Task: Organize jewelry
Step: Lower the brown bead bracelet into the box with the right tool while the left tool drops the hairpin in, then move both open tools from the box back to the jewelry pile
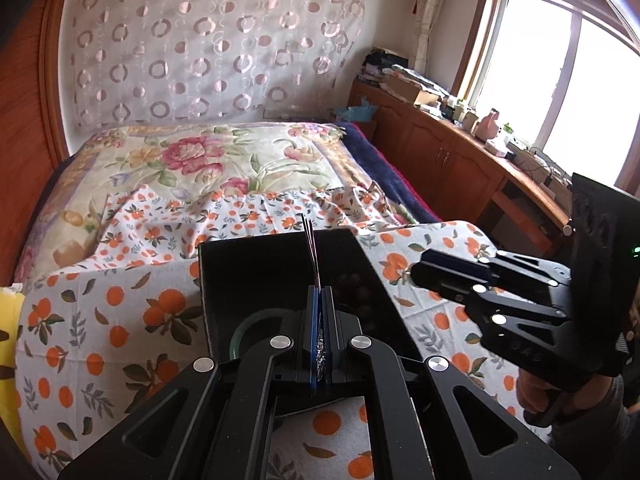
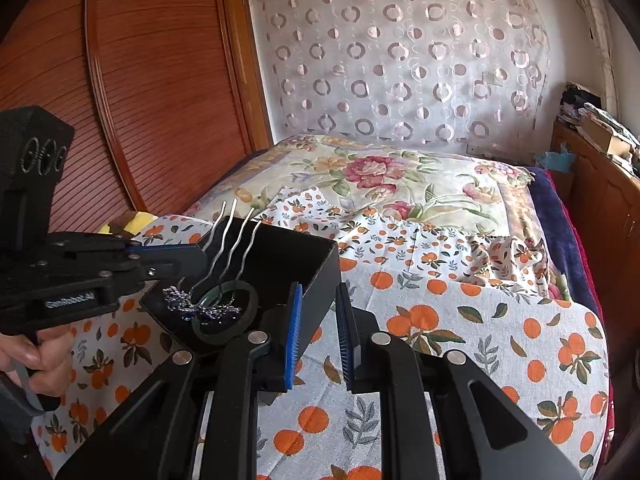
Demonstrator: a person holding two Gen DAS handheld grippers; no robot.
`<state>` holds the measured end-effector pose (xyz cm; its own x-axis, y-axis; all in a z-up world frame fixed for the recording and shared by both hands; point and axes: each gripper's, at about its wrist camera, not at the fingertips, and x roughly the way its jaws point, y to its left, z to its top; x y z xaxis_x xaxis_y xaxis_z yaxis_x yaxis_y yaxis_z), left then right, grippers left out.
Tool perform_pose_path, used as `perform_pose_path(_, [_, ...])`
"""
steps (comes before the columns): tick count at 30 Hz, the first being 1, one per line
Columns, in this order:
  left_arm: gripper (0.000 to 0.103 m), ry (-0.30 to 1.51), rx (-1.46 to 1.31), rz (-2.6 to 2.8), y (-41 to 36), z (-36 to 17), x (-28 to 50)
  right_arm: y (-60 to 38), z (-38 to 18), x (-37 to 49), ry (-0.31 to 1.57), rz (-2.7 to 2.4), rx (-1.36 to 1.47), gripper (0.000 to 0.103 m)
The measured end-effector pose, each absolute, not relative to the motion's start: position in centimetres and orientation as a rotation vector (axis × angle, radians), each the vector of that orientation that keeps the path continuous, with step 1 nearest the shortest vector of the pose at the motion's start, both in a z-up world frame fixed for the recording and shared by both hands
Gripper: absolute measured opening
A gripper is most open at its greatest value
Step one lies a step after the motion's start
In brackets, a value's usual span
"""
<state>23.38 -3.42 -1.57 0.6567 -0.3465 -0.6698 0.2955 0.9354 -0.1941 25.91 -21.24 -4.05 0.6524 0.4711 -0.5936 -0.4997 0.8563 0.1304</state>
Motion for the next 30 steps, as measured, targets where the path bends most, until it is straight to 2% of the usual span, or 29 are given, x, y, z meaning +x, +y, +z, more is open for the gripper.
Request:
perform_pose_path(11, [0.001, 0.807, -0.042, -0.316, -2.9, -2.8, 24.6, -21.2, -4.0, 25.9, 0.661, 0.55, -0.048, 0.019])
perform_pose_path(13, [0.005, 0.806, -0.041, -0.303, -2.5, -2.7, 24.6, -21.2, -3.8, 25.8, 0.659, 0.547, -0.054, 0.019])
perform_pose_path(15, [0.014, 0.793, -0.041, -0.292, -2.2, -2.3, 24.2, -21.2, -3.5, 25.5, 0.653, 0.543, -0.065, 0.019])
perform_pose_path(18, [0.023, 0.772, -0.037, -0.282, -1.8, -1.6, 23.3, -21.2, -2.6, 24.9, 0.64, 0.54, -0.085, 0.019])
perform_pose_path(21, [0.025, 0.751, -0.03, -0.281, -1.6, -1.0, 22.0, -21.2, -1.9, 23.9, 0.629, 0.537, -0.095, 0.019])
perform_pose_path(24, [0.032, 0.731, -0.026, -0.276, -1.4, -0.4, 20.6, -21.3, -1.7, 22.5, 0.626, 0.529, -0.107, 0.019])
perform_pose_path(30, [0.034, 0.701, -0.033, -0.274, -0.4, 0.2, 17.0, -21.3, -2.1, 19.3, 0.631, 0.519, -0.128, 0.019])
